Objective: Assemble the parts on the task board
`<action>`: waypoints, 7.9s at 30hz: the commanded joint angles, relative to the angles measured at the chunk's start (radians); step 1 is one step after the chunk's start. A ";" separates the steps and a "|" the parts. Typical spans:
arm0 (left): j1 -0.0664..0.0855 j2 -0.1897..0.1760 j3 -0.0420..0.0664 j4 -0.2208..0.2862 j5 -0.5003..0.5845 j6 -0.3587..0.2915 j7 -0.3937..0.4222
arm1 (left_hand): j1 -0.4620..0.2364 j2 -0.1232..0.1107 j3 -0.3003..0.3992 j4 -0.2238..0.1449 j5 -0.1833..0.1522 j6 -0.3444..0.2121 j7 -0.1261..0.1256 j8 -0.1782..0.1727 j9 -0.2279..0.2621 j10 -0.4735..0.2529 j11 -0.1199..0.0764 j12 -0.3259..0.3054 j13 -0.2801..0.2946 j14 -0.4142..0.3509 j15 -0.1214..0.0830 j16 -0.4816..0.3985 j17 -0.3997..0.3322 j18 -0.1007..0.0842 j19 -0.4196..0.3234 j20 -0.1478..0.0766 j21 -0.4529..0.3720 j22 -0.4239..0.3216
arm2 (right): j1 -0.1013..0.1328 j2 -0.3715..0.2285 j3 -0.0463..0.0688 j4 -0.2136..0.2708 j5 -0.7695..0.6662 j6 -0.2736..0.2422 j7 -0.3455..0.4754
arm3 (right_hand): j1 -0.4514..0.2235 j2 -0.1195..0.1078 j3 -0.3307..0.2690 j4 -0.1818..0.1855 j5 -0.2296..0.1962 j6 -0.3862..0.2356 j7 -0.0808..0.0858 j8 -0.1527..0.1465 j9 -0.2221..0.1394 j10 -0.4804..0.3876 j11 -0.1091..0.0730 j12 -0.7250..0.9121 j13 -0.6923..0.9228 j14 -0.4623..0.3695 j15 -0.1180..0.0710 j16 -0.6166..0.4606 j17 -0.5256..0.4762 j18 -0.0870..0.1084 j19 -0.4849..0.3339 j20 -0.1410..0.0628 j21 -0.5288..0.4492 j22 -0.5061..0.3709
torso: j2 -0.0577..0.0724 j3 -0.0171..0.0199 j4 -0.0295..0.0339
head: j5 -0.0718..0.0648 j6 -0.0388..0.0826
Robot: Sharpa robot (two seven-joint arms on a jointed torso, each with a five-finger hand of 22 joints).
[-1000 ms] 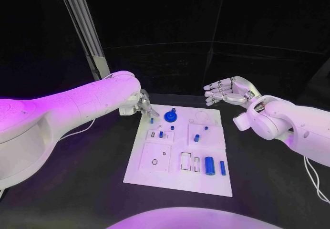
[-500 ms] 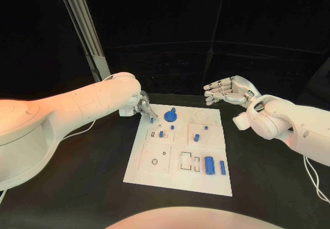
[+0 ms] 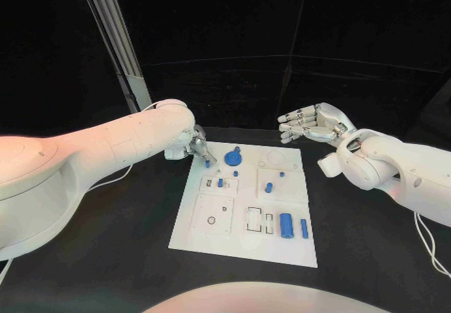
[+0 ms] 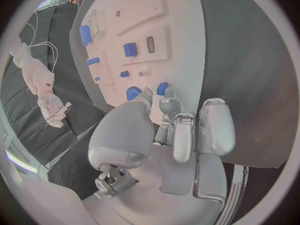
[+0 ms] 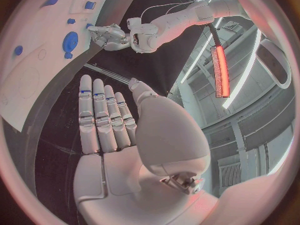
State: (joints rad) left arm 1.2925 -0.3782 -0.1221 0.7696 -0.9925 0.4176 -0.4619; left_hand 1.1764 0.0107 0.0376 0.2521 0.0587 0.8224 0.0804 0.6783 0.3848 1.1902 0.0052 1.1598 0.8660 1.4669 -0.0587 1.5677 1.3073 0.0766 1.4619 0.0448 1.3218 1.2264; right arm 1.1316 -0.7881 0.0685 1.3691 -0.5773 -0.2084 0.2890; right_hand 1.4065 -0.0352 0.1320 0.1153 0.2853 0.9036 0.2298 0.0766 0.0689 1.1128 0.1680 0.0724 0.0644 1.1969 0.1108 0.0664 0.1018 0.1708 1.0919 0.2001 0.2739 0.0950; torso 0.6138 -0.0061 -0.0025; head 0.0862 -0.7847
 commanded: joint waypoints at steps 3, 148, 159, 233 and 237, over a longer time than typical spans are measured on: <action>0.001 0.002 0.000 -0.003 -0.006 0.026 0.011 | 0.013 0.004 0.004 -0.008 -0.003 0.011 -0.001 0.001 -0.002 0.010 -0.001 0.007 0.002 0.104 -0.004 0.003 0.263 -0.004 0.005 0.000 0.005 0.003 | 0.002 0.002 0.001 0.000 0.000 0.007 0.011 | -0.006 0.006 0.002 -0.006 -0.006 -0.007 0.005 0.000 0.000 -0.007 -0.003 0.001 -0.001 -0.007 -0.003 -0.001 -0.003 0.010 0.001 0.002 -0.006 -0.002 | 0.001 0.0000 -0.0006 | -0.001 0.000; -0.049 -0.270 -0.057 0.514 -0.074 -0.217 -0.028 | -0.107 -0.093 0.597 -0.200 0.000 0.017 -0.040 0.138 0.060 0.072 -0.036 0.015 0.029 0.104 -0.032 0.003 0.263 -0.009 0.017 -0.026 0.012 0.037 | 0.001 0.004 0.000 -0.015 0.000 0.026 0.008 | -0.013 0.008 0.001 -0.005 -0.006 -0.008 0.006 0.002 0.000 -0.011 -0.002 0.003 -0.001 -0.009 -0.002 -0.001 -0.008 0.010 0.002 0.004 -0.011 -0.005 | -0.005 0.0023 0.0087 | -0.001 -0.023; -0.049 -0.269 -0.057 0.507 -0.061 -0.245 -0.038 | -0.243 -0.140 0.415 -0.085 -0.003 0.031 -0.037 0.138 0.052 0.069 -0.032 0.018 0.027 0.104 -0.031 0.003 0.263 -0.009 0.017 -0.026 0.008 0.037 | 0.001 0.005 0.000 -0.018 0.000 0.025 0.009 | -0.019 0.009 -0.001 -0.003 -0.004 -0.010 0.007 0.002 0.000 -0.014 -0.001 0.004 -0.001 -0.011 -0.001 -0.001 -0.011 0.010 0.002 0.005 -0.014 -0.007 | -0.006 0.0027 0.0083 | 0.001 -0.020; -0.050 -0.081 -0.091 0.309 -0.448 -0.495 0.586 | 0.166 -0.155 0.363 -0.240 0.001 0.067 0.077 -0.326 -0.309 -0.282 0.090 -0.690 -0.761 0.016 0.063 -0.231 -0.123 0.072 -0.048 0.054 -0.464 -0.441 | 0.001 0.012 0.000 -0.025 0.000 0.025 0.010 | -0.024 0.011 -0.002 -0.001 -0.002 -0.011 0.007 0.002 0.000 -0.015 0.000 0.005 -0.001 -0.012 0.000 -0.001 -0.013 0.010 0.003 0.006 -0.017 -0.009 | -0.003 0.0032 0.0041 | -0.025 -0.001; -0.052 -0.074 -0.091 0.297 -0.449 -0.481 0.580 | 0.175 -0.146 0.370 -0.246 0.001 0.076 0.076 -0.332 -0.312 -0.276 0.090 -0.696 -0.768 0.017 0.062 -0.229 -0.123 0.070 -0.044 0.053 -0.450 -0.426 | 0.001 0.013 0.000 -0.025 0.000 0.025 0.010 | -0.024 0.011 -0.002 -0.001 -0.002 -0.011 0.007 0.002 0.000 -0.015 0.000 0.005 -0.001 -0.012 0.000 -0.001 -0.013 0.010 0.003 0.006 -0.017 -0.009 | -0.003 0.0033 0.0035 | -0.025 -0.002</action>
State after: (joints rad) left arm 1.2398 -0.4531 -0.2136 1.0687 -1.4249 -0.0879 0.1314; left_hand 1.3503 -0.1464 0.4088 0.0106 0.0589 0.8938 0.1555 0.3500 0.0742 0.9080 0.0946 0.4684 0.0985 1.4618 0.0071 1.3323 1.1835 0.1540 1.4087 0.0983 0.8701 0.7989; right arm 1.1303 -0.7762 0.0675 1.3431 -0.5776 -0.1896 0.2889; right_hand 1.3933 -0.0220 0.1320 0.1153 0.2853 0.8987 0.2286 0.0766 0.0689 1.1058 0.1679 0.0724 0.0645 1.1898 0.1108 0.0664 0.0900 0.1709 1.0920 0.2001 0.2621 0.0872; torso 0.6109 -0.0030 0.0006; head 0.0608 -0.7857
